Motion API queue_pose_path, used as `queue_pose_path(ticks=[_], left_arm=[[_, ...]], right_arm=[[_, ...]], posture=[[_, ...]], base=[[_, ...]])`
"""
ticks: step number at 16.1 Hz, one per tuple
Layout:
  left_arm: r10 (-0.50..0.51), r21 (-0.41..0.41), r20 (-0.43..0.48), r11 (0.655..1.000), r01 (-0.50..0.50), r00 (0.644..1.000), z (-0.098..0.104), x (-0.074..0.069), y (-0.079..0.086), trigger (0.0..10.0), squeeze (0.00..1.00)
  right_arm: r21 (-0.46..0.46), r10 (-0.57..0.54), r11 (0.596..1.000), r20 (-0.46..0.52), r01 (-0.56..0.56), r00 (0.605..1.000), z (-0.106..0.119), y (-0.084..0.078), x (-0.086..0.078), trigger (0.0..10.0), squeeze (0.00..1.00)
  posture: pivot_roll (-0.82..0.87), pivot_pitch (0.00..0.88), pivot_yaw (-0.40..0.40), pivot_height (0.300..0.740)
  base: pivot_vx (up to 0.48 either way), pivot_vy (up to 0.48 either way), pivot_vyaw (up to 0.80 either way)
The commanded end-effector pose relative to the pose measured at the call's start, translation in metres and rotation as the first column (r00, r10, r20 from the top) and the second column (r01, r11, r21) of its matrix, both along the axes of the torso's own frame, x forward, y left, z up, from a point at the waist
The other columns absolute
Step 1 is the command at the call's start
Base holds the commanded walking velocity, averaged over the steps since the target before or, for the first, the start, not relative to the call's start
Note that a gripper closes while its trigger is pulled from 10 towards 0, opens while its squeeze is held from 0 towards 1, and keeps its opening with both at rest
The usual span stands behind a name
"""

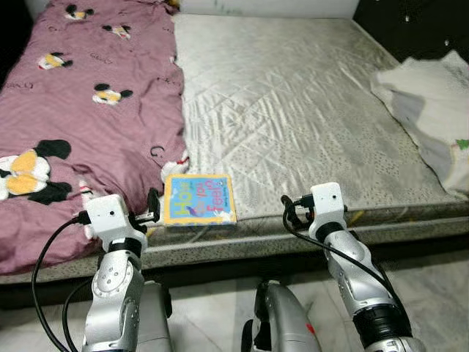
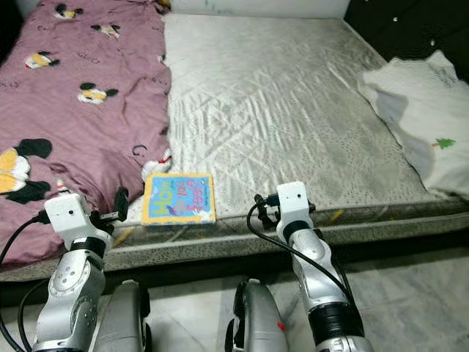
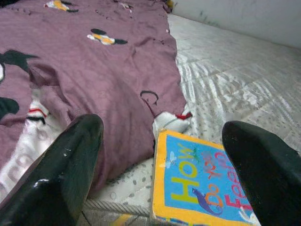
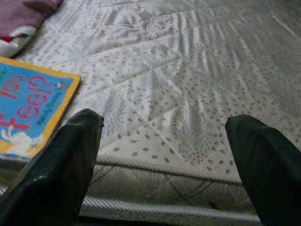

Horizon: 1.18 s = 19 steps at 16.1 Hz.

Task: Clean up the room

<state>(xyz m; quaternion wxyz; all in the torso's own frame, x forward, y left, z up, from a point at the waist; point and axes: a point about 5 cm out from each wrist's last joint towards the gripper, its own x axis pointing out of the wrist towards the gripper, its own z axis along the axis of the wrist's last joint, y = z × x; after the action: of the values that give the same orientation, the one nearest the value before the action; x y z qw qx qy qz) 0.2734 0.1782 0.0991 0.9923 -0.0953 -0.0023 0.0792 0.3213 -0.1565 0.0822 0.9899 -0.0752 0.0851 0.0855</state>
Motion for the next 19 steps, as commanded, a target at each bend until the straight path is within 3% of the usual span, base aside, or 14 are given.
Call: queue_pose_path(ticks=[1,4,15,19], left_arm=[[0.009,0.003,-0.014,1.000,-0.009,1.000,-0.0027,-0.0009,-0.0002,10.0,0.00],[0.004,0.002,-0.006,1.000,-0.004,1.000,-0.0015,-0.0004,-0.0011,10.0,0.00],[-0.084,-0.029,0.061,0.996,0.086,0.995,0.0059,-0.0003,-0.0077,10.0,0.00],[-0.095,-0.032,0.070,0.995,0.097,0.993,0.0067,-0.0002,-0.0096,10.0,0.00]], right_arm=[[-0.007,0.005,1.000,-0.003,-0.005,1.000,-0.0005,-0.0011,-0.0002,10.0,0.00],[-0.010,0.018,1.000,0.005,-0.018,1.000,0.0001,0.0002,0.0008,10.0,0.00],[-0.049,0.052,0.997,0.014,-0.052,0.999,0.0011,0.0044,0.0029,10.0,0.00],[-0.052,0.062,0.997,0.016,-0.061,0.998,0.0007,0.0057,0.0031,10.0,0.00]], posture=[[-0.04,0.190,-0.079,0.550],[-0.04,0.192,-0.081,0.520],[-0.04,0.190,-0.081,0.520],[-0.04,0.190,-0.081,0.520]], base=[[0.000,0.000,0.00],[0.000,0.000,0.00],[0.000,0.000,0.00],[0.271,0.000,0.00]])
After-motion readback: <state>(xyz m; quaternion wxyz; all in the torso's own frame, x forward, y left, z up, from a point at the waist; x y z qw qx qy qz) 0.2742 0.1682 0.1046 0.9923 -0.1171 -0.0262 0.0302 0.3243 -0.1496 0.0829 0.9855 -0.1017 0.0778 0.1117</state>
